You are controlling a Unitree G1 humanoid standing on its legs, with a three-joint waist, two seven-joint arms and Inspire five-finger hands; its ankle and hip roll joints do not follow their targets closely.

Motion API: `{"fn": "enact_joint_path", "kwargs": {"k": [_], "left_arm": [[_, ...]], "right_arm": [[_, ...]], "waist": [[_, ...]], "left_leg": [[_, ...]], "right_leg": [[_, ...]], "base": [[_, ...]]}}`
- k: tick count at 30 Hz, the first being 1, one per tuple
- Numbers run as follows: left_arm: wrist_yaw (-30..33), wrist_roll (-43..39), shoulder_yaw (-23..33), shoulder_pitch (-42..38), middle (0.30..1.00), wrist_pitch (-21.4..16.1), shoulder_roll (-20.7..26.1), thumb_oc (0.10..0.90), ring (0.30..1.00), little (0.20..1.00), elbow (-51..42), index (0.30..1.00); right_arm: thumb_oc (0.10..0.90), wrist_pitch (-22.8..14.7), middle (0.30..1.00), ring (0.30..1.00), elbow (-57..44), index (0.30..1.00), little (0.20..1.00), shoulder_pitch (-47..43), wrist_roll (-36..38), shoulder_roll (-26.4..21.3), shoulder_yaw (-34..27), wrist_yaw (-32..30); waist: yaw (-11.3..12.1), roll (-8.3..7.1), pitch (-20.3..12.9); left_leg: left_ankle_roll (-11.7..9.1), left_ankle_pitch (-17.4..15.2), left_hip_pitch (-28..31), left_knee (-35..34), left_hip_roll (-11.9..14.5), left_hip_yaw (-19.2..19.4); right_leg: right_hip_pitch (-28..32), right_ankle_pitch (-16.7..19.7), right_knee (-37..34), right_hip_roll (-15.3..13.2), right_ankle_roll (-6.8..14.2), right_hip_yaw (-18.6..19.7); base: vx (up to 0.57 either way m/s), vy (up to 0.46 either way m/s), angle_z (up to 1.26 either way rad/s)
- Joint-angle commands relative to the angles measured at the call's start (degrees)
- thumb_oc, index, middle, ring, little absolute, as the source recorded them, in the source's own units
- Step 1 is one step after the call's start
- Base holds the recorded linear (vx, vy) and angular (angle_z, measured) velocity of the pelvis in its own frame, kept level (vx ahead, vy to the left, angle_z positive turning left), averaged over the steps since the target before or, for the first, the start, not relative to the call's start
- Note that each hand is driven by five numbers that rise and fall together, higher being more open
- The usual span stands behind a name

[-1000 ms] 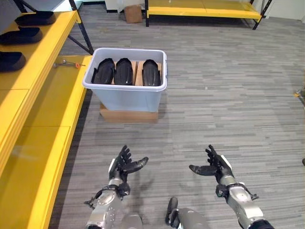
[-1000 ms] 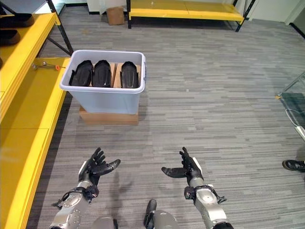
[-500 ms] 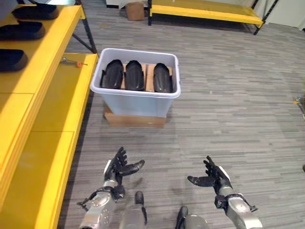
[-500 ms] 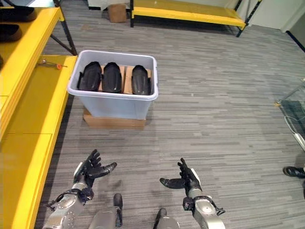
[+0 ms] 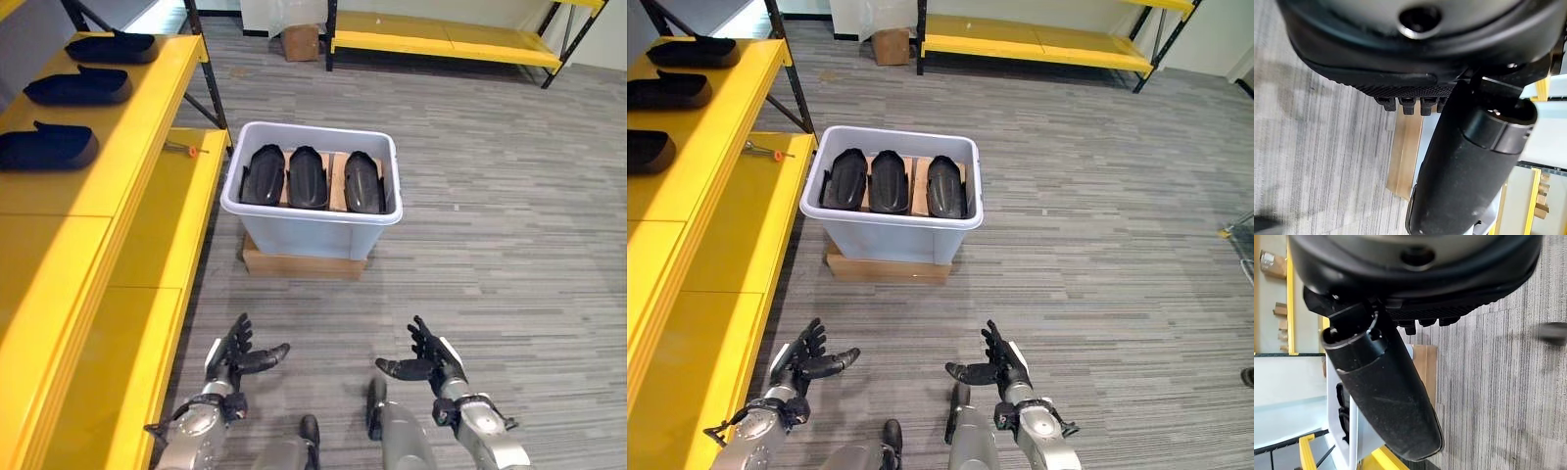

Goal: Move parts from the plastic box to the shelf.

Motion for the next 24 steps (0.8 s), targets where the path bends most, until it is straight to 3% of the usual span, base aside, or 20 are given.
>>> {"fn": "enact_joint_path", "kwargs": {"k": [1,8,10,11,12,13,14,16,18,19,20,21,23,24], "left_arm": [[-1.43,2.32,0.33,-1.95,1.0,-4.73,1.06,0.9,1.0,1.0,-7.22,1.0],[-1.18,1.69,-0.83,-2.59,1.0,-4.78,0.71,0.9,1.0,1.0,-7.36,1.0],[-0.83,1.35,-0.55,-2.57,1.0,-4.86,0.6,0.9,1.0,1.0,-7.03,1.0],[-0.68,1.07,-0.41,-2.35,1.0,-4.89,0.42,0.9,1.0,1.0,-6.91,1.0],[-0.56,0.82,-0.37,-2.21,1.0,-5.08,0.36,0.9,1.0,1.0,-7.07,1.0],[-0.56,0.81,-0.36,-2.23,1.0,-5.08,0.4,0.9,1.0,1.0,-7.06,1.0],[-0.26,0.56,-0.35,-2.46,1.0,-5.19,0.47,0.9,1.0,1.0,-6.83,1.0],[-0.25,0.56,-0.36,-2.48,1.0,-5.19,0.48,0.9,1.0,1.0,-6.82,1.0],[-0.41,-0.19,-0.69,-2.1,1.0,-5.11,1.25,0.9,1.0,1.0,-7.12,1.0],[-0.41,-0.2,-0.69,-2.04,1.0,-5.09,1.28,0.9,1.0,1.0,-7.16,1.0],[-0.47,-0.07,-0.64,-1.42,1.0,-5.05,1.58,0.9,1.0,1.0,-7.5,1.0],[-0.46,0.78,-0.28,-0.49,1.0,-4.92,2.03,0.9,1.0,1.0,-7.48,1.0],[-0.44,1.35,0.21,-0.22,1.0,-4.68,2.29,0.9,1.0,1.0,-7.43,1.0],[-0.41,1.29,0.53,-0.29,1.0,-4.66,2.23,0.9,1.0,1.0,-7.55,1.0]], "right_arm": [[0.9,-3.92,1.0,1.0,-3.4,1.0,1.0,-3.53,-0.58,-2.86,-1.2,0.0],[0.9,-4.25,1.0,1.0,-2.74,1.0,1.0,-3.46,0.4,-3.95,-1.45,0.03],[0.9,-4.34,1.0,1.0,-2.09,1.0,1.0,-3.31,0.87,-4.11,-1.33,-0.11],[0.9,-4.54,1.0,1.0,-2.22,1.0,1.0,-3.2,1.26,-4.28,-1.38,-0.11],[0.9,-4.76,1.0,1.0,-2.74,1.0,1.0,-3.03,1.61,-4.62,-1.53,0.02],[0.9,-4.75,1.0,1.0,-2.75,1.0,1.0,-3.05,1.62,-4.58,-1.54,0.02],[0.9,-4.92,1.0,1.0,-3.13,1.0,1.0,-2.7,1.92,-5.25,-1.92,0.05],[0.9,-4.91,1.0,1.0,-3.14,1.0,1.0,-2.7,1.92,-5.23,-1.94,0.05],[0.9,-5.33,1.0,1.0,-2.88,1.0,1.0,-2.91,2.06,-5.71,-2.3,-0.86],[0.9,-5.33,1.0,1.0,-2.88,1.0,1.0,-2.86,2.07,-5.7,-2.29,-0.86],[0.9,-5.49,1.0,1.0,-2.99,1.0,1.0,-2.69,1.82,-5.7,-2.35,-0.94],[0.9,-5.63,1.0,1.0,-2.63,1.0,1.0,-2.64,1.19,-5.75,-2.17,-1.1],[0.9,-5.43,1.0,1.0,-2.1,1.0,1.0,-2.91,0.8,-5.67,-1.73,-1.0],[0.9,-5.25,1.0,1.0,-2.21,1.0,1.0,-2.85,0.72,-5.59,-1.78,-0.93]], "waist": [[-0.25,-0.63,-1.52],[-1.43,0.17,-4.32],[-1.44,-0.04,-4.4],[-1.0,0.04,-4.02],[-0.36,-0.31,-3.29],[-0.58,-0.51,-3.49],[0.84,-1.22,-1.94],[0.68,-1.22,-2.01],[2.56,-2.34,-0.83],[2.65,-2.35,-0.82],[3.06,-2.16,-0.92],[4.27,-1.31,-1.04],[5.3,-0.59,-1.11],[5.26,-0.71,-1.29]], "left_leg": [[-5.31,-5.29,4.58,0.99,6.91,-0.02],[-7.24,-5.72,6.91,0.63,10.86,-0.52],[-8.69,-3.17,5.36,5.81,12.62,-0.56],[-9.36,-1.33,3.36,11.74,13.32,-1.18],[-9.96,1.56,0.5,17.18,12.69,-2.49],[-9.91,1.9,0.19,17.01,12.42,-2.65],[-10.84,5.77,-3.87,23.42,10.85,-4.95],[-10.86,5.79,-4.09,23.55,10.81,-5.13],[-9.55,4.73,-13.39,17.61,12.01,-3.8],[-9.58,4.57,-13.24,17.62,12.06,-3.72],[-9.48,5.28,-14.08,12.55,13.37,-3.05],[-10.37,10.56,-14.37,4.28,15.35,-4.08],[-11.38,14.72,-13.71,-1.92,16.77,-5.26],[-11.41,14.59,-13.05,-2.47,17.08,-4.46]], "right_leg": [[5.19,5.0,1.91,-0.38,1.96,-1.94],[6.28,0.89,4.17,3.69,0.34,-3.59],[7.6,-1.66,4.37,5.79,-1.41,-3.4],[8.7,-2.75,4.33,6.98,-2.55,-3.05],[10.09,-3.18,3.67,7.63,-3.56,-2.74],[9.93,-2.97,3.46,7.38,-3.55,-2.88],[11.8,-3.75,2.33,7.86,-4.86,-2.82],[11.74,-3.75,2.32,7.82,-4.87,-2.99],[14.84,-5.2,0.05,8.11,-4.82,-3.26],[14.91,-5.33,0.1,8.14,-4.82,-3.18],[15.79,-5.71,-0.29,8.41,-4.51,-3.12],[17.58,-6.81,-0.5,9.82,-4.27,-2.12],[19.74,-7.57,-1.2,10.75,-3.88,-1.35],[20.46,-7.81,-1.23,10.54,-3.68,-1.34]], "base": [[0.32,-0.192,0.25],[0.22,-0.132,0.2],[0.2,-0.172,0.04],[0.12,-0.157,-0.04],[0.06,-0.11,-0.1],[0.05,-0.134,-0.12],[0.03,-0.081,-0.28],[0.06,-0.064,-0.33],[0.17,-0.037,0.17],[0.16,0.043,0.42],[0.25,0.119,0.04],[0.32,0.167,-0.13],[0.28,0.16,-0.28],[0.23,0.15,-0.51]]}}
